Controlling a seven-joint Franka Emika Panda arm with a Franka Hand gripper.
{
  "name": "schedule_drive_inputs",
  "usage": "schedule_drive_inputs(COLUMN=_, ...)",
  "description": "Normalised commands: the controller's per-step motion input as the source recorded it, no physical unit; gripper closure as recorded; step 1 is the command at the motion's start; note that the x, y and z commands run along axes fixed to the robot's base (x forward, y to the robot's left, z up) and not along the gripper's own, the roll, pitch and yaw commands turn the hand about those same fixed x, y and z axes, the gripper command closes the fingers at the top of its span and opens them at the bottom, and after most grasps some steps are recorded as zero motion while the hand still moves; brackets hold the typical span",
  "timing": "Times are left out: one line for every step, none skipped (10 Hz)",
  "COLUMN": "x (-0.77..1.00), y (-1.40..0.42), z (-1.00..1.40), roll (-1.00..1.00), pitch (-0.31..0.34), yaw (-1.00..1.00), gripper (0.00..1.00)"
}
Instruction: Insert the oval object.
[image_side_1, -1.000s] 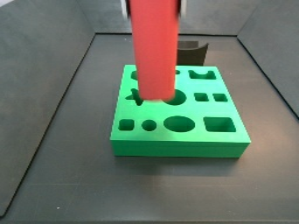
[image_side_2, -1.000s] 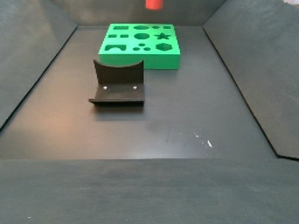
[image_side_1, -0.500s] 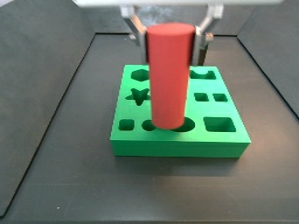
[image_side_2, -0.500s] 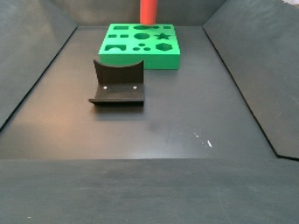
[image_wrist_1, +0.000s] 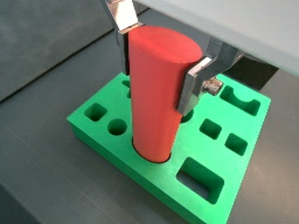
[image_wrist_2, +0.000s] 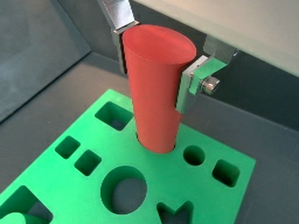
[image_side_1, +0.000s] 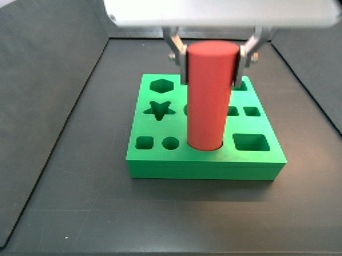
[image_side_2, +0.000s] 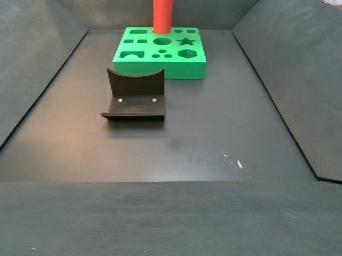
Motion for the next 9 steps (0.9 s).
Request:
schedule_drive_inputs(x=0.0, y=0.0, z=-0.31, roll=0.13, pitch=-0.044, yaw=0.0, gripper=1.0)
schedule_drive_inputs(x=-0.02, y=0.0, z=-0.29, roll=0.1, pitch=-0.053, yaw=0.0, gripper=1.0)
schedule_drive_inputs(x=0.0, y=0.0, z=-0.34, roll=0.12, pitch=-0.06, yaw=0.0, gripper=1.0)
schedule_drive_inputs(x=0.0, y=0.0, z=-0.33, roll=0.11, pitch=-0.033, yaw=0.0, gripper=1.0)
schedule_drive_inputs(x=0.0, y=0.0, z=-0.36, roll=0.12, pitch=-0.04, yaw=0.0, gripper=1.0)
schedule_drive_inputs(x=0.0, y=0.0, z=-0.46, roll=0.1, pitch=-0.071, yaw=0.0, gripper=1.0)
schedule_drive_inputs(x=0.0, y=-0.02, z=-0.26, roll=0.03, pitch=-0.016, yaw=0.0, gripper=1.0)
schedule_drive_inputs(x=0.0, y=0.0, z=0.0, roll=-0.01, pitch=0.0, yaw=0.0, gripper=1.0)
schedule_drive_inputs(x=0.0, y=0.0, z=0.0, roll=0.0, pitch=0.0, yaw=0.0, gripper=1.0)
